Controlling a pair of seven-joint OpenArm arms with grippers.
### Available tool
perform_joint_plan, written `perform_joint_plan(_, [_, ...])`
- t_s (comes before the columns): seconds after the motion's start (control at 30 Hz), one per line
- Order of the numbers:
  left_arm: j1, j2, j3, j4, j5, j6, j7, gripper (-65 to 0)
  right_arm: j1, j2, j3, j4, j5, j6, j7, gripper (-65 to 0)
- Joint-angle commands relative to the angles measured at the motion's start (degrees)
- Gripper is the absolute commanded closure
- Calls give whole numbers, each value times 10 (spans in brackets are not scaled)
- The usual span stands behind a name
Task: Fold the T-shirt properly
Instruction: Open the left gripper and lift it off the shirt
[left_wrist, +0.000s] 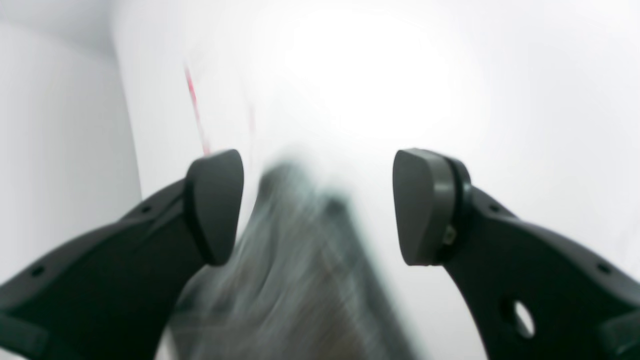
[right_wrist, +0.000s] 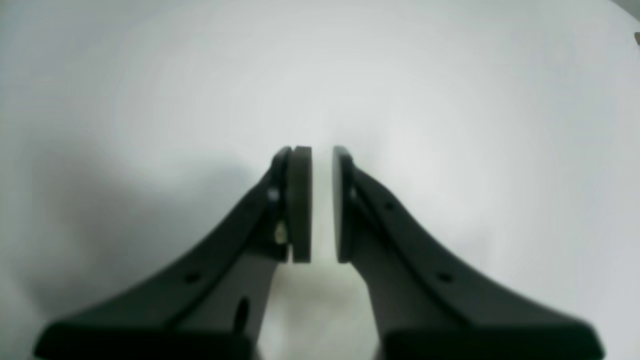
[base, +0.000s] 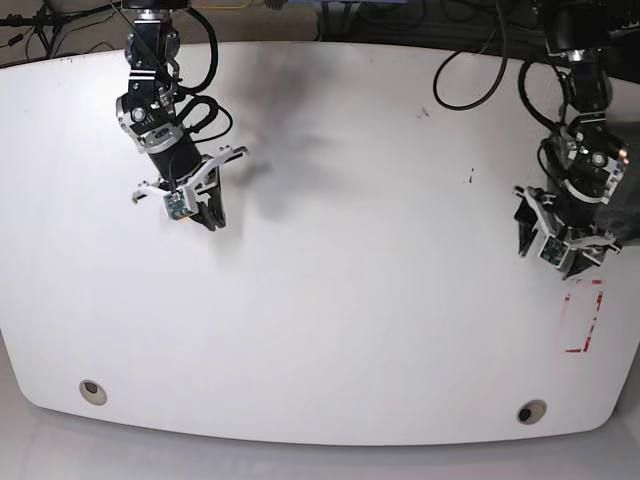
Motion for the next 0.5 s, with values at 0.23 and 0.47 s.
perform_joint_plan(0.23, [90,9,-16,45,17,17,-39,-415,-62,9,26,6,5,-4,59,-67])
perform_joint_plan(0.47, [107,25,-153,34,-54,14,-43,-419,-101,6,24,21,5,-4,60,-67])
